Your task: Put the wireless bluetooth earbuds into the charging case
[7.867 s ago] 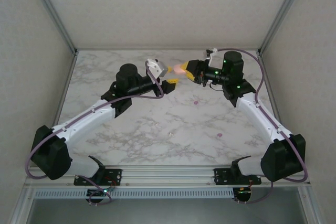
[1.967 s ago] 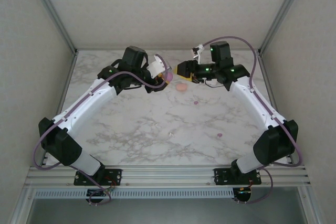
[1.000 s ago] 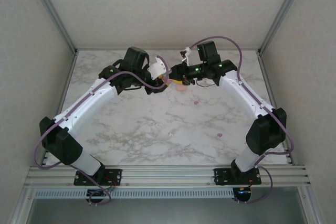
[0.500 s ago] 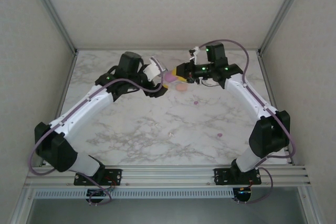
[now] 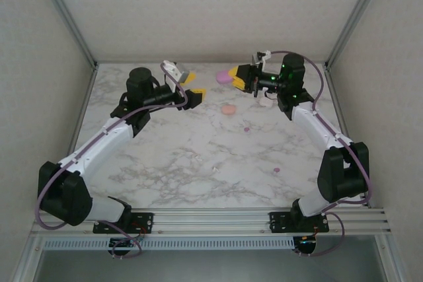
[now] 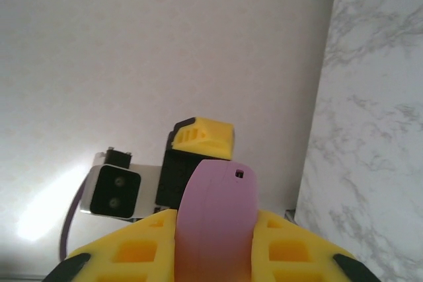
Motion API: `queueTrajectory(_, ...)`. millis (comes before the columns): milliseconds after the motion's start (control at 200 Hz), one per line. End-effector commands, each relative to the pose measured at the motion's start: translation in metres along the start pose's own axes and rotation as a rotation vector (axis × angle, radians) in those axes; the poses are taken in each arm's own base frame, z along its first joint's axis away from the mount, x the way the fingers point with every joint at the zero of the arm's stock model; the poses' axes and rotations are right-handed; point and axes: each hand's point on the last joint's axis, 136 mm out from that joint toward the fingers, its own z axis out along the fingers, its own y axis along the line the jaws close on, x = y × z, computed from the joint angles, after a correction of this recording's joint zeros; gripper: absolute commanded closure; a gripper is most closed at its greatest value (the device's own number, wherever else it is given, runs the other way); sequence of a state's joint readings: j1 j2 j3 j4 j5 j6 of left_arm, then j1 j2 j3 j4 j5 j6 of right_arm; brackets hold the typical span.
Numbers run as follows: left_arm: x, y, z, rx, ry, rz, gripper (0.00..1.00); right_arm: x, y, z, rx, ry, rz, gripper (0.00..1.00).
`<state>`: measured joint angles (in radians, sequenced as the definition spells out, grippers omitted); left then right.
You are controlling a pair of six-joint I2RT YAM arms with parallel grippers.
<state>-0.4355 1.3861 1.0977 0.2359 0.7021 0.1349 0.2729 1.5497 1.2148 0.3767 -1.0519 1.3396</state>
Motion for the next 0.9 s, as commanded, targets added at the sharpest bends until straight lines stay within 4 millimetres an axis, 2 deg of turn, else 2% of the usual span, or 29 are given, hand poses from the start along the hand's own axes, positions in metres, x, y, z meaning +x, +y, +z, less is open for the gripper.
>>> queueTrajectory(0, -0.021, -0.015, 0.012, 0.093, -0.067, 0.043, 0.27, 0.010, 0.028, 0.000, -0.064, 0.047, -0.032, 0.87)
queueTrajectory(220, -0.029, -0.023, 0.030, 0.141, -0.081, 0.100, 0.28, 0.020, 0.031, 0.006, -0.070, 0.087, -0.032, 0.86)
queueTrajectory(420, -0.036, -0.026, 0.032, 0.170, -0.099, 0.108, 0.29, 0.025, 0.030, 0.007, -0.072, 0.102, -0.035, 0.85)
queueTrajectory(576, -0.038, -0.030, 0.035, 0.195, -0.091, 0.099, 0.34, 0.029, 0.031, 0.011, -0.073, 0.120, -0.041, 0.84)
queueTrajectory(896, -0.029, -0.039, 0.044, 0.241, -0.035, 0.095, 0.46, 0.028, 0.030, 0.014, -0.077, 0.127, -0.041, 0.84)
